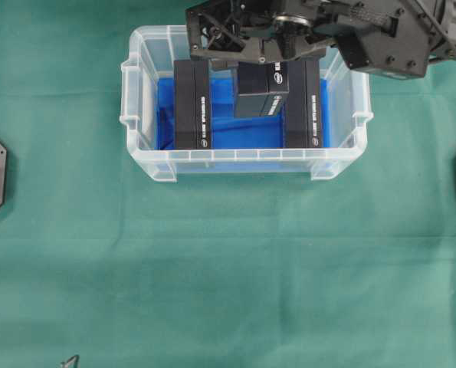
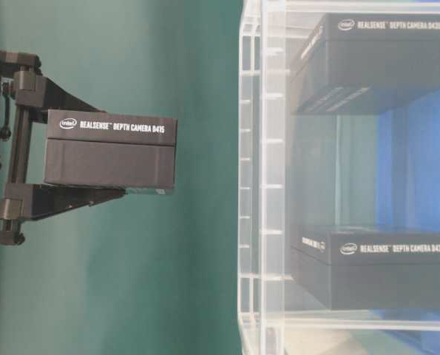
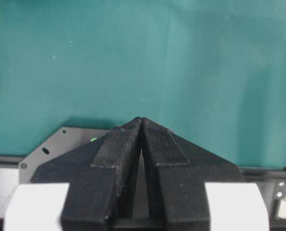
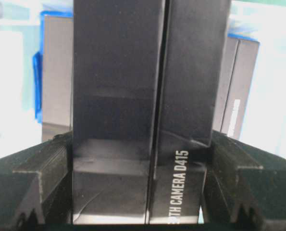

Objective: Take the box out of the case with the right arm.
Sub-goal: 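Raise the held box up out of the bin with the right gripper, then carry the box toward the front of the bin with the right gripper, then lower the box onto the table and open the right gripper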

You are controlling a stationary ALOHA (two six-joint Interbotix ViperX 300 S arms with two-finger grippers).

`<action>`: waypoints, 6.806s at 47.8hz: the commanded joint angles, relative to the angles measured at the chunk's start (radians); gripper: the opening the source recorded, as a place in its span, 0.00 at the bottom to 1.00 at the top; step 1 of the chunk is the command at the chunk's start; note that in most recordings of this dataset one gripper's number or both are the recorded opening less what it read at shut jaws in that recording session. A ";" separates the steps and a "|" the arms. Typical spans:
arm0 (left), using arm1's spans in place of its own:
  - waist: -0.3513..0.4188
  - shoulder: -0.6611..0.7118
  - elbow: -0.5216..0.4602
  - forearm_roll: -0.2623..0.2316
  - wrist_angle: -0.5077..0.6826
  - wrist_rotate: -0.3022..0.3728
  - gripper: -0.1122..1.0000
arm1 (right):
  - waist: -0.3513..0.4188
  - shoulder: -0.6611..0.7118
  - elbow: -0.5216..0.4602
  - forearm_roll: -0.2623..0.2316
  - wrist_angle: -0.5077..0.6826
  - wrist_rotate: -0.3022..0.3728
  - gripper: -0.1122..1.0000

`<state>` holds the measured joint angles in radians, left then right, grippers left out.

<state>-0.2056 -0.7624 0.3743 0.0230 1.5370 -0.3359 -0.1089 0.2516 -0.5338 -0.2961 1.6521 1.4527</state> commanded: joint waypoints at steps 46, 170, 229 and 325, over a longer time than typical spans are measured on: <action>-0.003 0.003 -0.012 0.003 -0.005 -0.002 0.10 | 0.000 -0.029 -0.021 -0.002 0.000 -0.003 0.70; -0.005 0.003 -0.006 0.003 -0.003 0.000 0.10 | 0.442 0.041 0.322 0.037 -0.253 0.591 0.70; -0.002 0.002 0.003 0.003 -0.003 0.000 0.10 | 0.437 0.078 0.517 0.058 -0.486 0.678 0.93; 0.015 -0.002 0.003 0.005 -0.003 0.003 0.10 | 0.600 -0.502 0.830 0.011 -0.147 0.683 0.93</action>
<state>-0.1948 -0.7624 0.3896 0.0245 1.5355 -0.3344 0.4725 -0.1902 0.2684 -0.2853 1.5048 2.1307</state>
